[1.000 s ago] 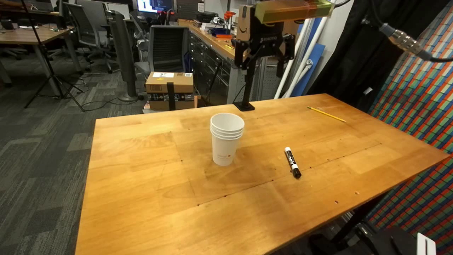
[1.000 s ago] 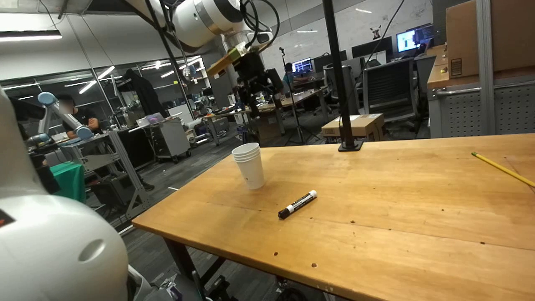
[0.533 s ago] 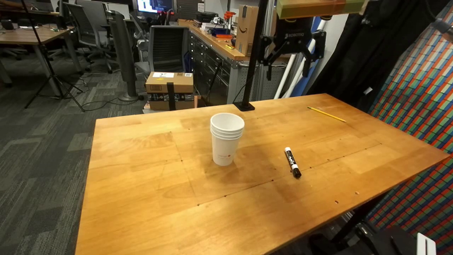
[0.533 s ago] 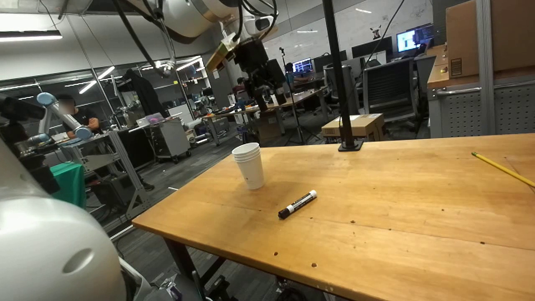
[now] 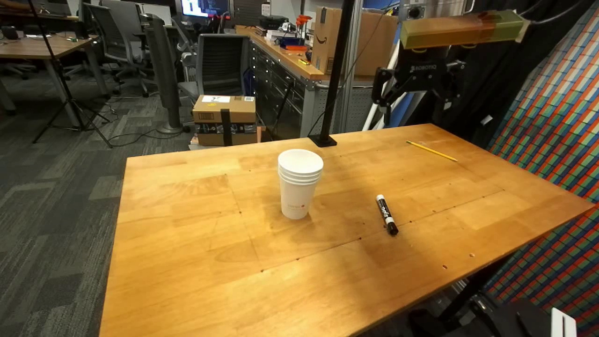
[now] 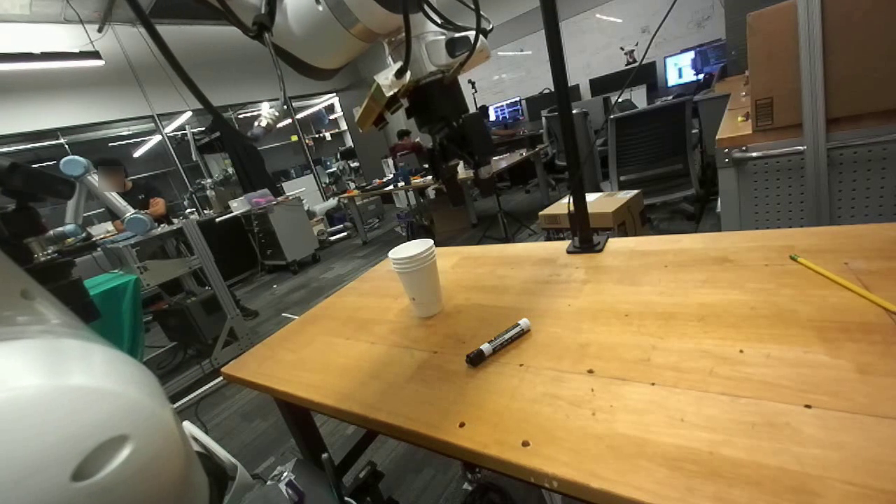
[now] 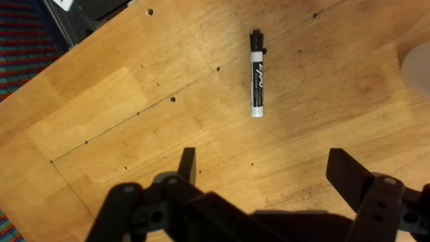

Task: Put the cup in the other cups, then pick up the marker and put it in the cup

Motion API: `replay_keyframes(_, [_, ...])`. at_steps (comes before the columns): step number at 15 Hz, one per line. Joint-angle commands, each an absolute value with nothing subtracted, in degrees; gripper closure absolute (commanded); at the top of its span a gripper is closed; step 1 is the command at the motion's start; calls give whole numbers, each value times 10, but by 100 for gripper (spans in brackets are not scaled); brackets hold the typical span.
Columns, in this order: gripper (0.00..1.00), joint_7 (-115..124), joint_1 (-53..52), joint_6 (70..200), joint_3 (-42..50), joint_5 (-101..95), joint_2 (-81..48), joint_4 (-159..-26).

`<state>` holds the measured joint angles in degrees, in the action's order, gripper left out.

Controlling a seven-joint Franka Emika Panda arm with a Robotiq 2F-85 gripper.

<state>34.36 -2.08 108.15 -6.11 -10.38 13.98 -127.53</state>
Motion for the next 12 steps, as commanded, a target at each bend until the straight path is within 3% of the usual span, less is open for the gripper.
replay_keyframes(1, [0,316,-13,1093,-51,-77,166,-1311])
replay_keyframes(12, [0,217,-7,1127,-22,19,164,-1370])
